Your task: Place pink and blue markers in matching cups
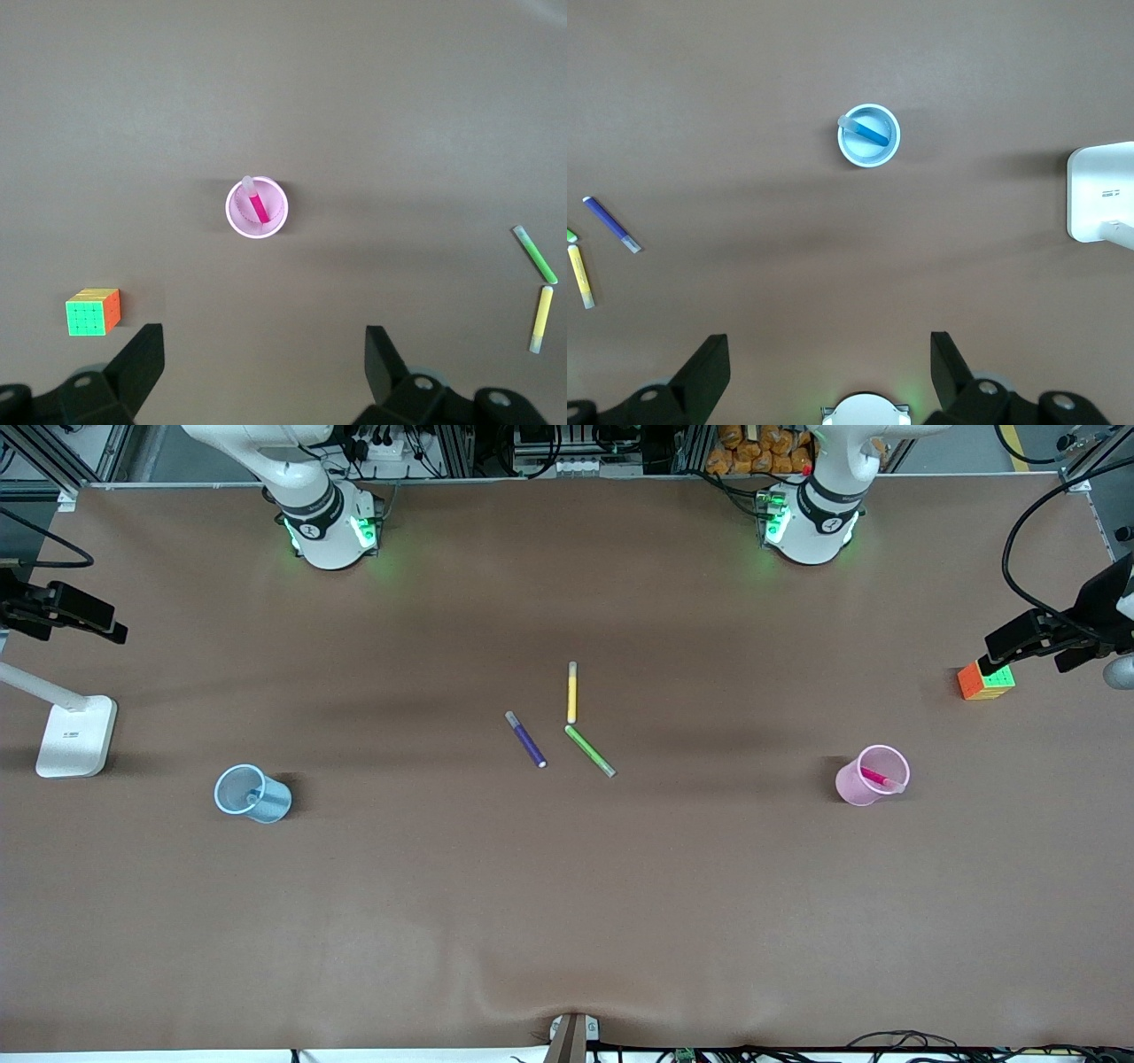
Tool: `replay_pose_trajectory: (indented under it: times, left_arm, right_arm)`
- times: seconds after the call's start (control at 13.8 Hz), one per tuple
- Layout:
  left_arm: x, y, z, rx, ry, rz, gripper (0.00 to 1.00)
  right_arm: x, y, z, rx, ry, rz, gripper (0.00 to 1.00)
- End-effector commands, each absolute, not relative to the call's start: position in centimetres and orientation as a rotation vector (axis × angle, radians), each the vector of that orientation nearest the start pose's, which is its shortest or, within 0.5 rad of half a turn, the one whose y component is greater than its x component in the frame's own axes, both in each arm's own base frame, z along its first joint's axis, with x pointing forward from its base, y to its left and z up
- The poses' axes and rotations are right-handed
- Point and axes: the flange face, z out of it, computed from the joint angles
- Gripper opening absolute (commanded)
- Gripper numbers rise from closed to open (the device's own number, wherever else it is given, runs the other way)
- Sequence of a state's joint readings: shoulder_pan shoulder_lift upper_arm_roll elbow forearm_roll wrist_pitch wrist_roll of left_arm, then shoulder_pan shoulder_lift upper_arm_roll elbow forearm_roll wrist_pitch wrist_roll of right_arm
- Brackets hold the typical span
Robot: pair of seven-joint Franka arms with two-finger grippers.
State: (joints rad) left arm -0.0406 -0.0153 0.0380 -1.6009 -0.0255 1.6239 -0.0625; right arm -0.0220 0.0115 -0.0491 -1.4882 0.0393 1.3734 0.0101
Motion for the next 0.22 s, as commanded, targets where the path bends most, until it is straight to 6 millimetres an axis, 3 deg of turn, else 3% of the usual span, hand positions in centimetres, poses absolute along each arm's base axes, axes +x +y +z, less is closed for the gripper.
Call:
replay_pose_trajectory:
  times: [0.0, 0.14]
  left_arm:
    - [55.33, -0.49, 62.49, -3.15, -0.066, -0.038, 1.0]
    - [55.38, -0.51, 62.47, -3.151, -0.068, -0.038, 1.0]
  right_arm:
    - [53.1, -3.6, 64.27, -3.083, 0.111, 0.168, 1.0]
    - [53.08, -3.76, 64.14, -3.082, 0.114, 0.172, 1.0]
